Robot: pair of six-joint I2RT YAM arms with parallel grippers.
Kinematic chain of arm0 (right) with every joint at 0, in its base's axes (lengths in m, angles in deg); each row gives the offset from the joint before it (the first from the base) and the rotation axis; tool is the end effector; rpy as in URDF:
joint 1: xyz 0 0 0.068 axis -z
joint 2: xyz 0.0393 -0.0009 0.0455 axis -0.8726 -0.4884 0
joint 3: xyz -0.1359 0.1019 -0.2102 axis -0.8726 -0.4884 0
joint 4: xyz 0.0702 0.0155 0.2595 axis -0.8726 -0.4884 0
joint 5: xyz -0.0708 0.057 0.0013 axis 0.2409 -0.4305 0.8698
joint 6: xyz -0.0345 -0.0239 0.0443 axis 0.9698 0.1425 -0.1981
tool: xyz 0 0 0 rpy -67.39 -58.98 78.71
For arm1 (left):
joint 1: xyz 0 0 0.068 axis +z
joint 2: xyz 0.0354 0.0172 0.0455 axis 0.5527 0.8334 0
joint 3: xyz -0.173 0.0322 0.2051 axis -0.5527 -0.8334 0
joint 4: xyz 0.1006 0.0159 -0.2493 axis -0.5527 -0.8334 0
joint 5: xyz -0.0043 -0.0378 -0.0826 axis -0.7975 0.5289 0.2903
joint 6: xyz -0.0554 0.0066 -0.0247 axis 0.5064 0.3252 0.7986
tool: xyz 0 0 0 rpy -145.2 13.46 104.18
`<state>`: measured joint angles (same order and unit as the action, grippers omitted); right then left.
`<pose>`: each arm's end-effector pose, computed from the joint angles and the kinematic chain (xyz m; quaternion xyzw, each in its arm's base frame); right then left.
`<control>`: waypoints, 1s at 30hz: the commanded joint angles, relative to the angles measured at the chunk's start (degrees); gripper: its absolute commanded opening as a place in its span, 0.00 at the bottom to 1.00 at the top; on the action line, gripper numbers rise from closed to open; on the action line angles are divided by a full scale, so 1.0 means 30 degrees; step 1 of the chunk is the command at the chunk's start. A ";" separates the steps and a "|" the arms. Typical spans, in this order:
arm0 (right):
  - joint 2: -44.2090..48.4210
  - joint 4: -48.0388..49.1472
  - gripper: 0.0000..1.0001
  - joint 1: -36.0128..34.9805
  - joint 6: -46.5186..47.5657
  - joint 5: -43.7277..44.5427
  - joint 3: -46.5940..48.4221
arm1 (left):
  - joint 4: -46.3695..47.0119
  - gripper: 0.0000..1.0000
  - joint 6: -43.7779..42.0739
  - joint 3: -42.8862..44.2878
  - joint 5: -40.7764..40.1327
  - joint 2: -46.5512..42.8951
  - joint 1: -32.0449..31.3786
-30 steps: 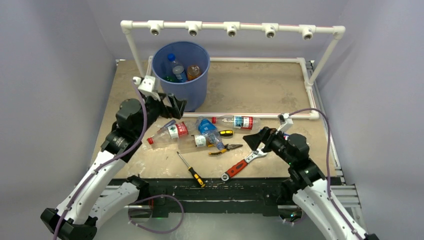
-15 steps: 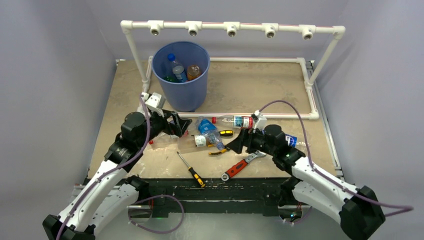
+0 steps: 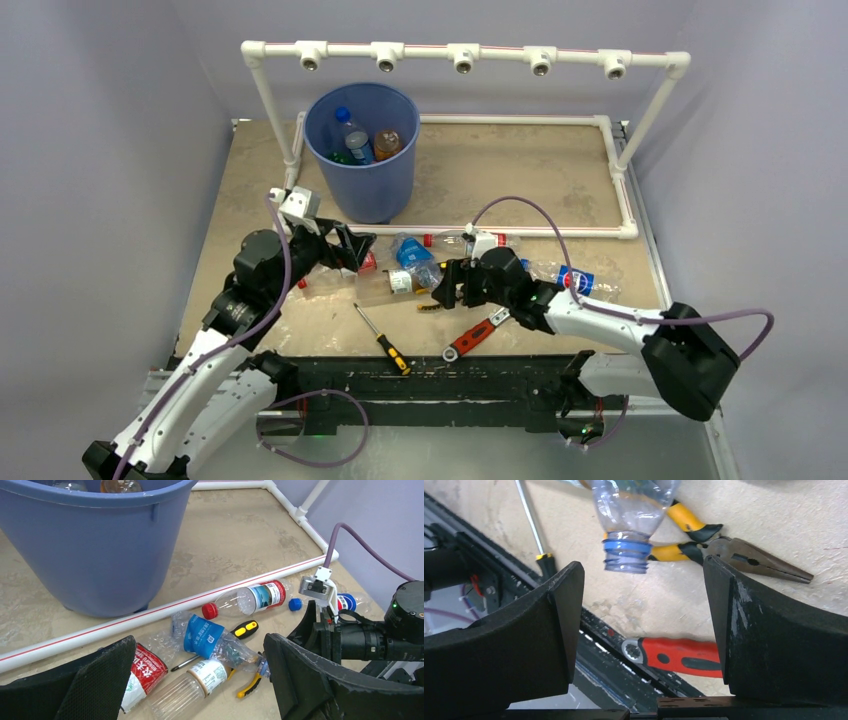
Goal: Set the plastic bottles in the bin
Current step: Pick up the plastic bottle at the center of the board.
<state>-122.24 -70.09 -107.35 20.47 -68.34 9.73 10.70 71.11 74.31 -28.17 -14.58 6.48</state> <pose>0.1762 0.1885 0.1748 -0.0892 0.8707 0.3307 0.3530 0.1592 -0.0859 0.3263 0.0798 0.7462 -0.2926 0.5926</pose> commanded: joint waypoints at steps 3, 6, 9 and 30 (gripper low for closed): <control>-0.1460 0.1560 0.83 -0.0085 0.0115 0.0950 0.1224 | 0.0067 0.98 0.0122 -0.0044 -0.0551 0.0189 -0.0029; -0.2115 0.1827 0.81 -0.0198 0.0265 0.0820 0.1593 | 0.0033 0.97 0.0103 -0.0051 -0.0638 0.0166 -0.0029; -0.2775 0.2004 0.76 -0.0229 0.0388 0.0798 0.1898 | 0.0020 0.96 0.0090 -0.0051 -0.0708 0.0139 -0.0029; 0.6746 -0.5845 0.00 -0.0291 0.3081 -0.1285 0.3218 | 0.3776 0.99 0.2109 -0.1125 -0.1326 -0.0853 -0.0029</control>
<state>-106.11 -78.63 -107.83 24.84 -67.60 15.24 12.16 72.59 72.89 -32.45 -14.76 6.48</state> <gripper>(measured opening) 0.385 0.982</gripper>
